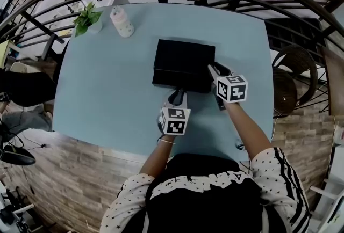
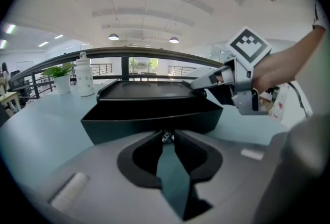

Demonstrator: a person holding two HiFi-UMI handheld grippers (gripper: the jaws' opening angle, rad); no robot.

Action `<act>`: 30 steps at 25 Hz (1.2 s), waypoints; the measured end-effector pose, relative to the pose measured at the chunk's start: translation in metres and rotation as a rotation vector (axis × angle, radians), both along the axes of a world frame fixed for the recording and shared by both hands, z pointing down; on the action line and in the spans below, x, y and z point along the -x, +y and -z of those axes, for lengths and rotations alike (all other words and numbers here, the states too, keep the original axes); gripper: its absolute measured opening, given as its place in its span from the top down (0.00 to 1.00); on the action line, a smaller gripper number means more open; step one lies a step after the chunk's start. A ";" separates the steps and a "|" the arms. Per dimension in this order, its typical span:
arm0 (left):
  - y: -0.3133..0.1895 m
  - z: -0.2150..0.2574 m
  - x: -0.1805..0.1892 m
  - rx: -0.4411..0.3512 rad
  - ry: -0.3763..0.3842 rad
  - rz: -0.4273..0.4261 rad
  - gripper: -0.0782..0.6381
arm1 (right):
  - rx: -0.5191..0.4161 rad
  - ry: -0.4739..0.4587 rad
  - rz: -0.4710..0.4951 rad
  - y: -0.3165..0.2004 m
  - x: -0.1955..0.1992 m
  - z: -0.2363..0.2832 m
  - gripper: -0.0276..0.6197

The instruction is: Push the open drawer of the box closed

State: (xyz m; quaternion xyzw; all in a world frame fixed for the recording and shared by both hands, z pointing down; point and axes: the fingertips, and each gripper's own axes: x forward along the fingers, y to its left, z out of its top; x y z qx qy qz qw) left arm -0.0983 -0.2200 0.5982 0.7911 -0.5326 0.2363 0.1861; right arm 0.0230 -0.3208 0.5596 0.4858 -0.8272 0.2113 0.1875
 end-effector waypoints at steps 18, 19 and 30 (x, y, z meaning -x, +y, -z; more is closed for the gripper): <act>-0.020 0.000 -0.006 -0.008 -0.003 0.003 0.89 | -0.010 -0.009 0.002 0.001 -0.003 0.000 0.81; -0.021 0.000 -0.006 -0.009 -0.004 0.002 0.89 | -0.011 -0.010 0.002 0.001 -0.003 0.000 0.81; -0.034 0.000 -0.008 -0.011 -0.011 0.003 0.89 | -0.015 -0.012 0.003 0.000 -0.003 0.000 0.81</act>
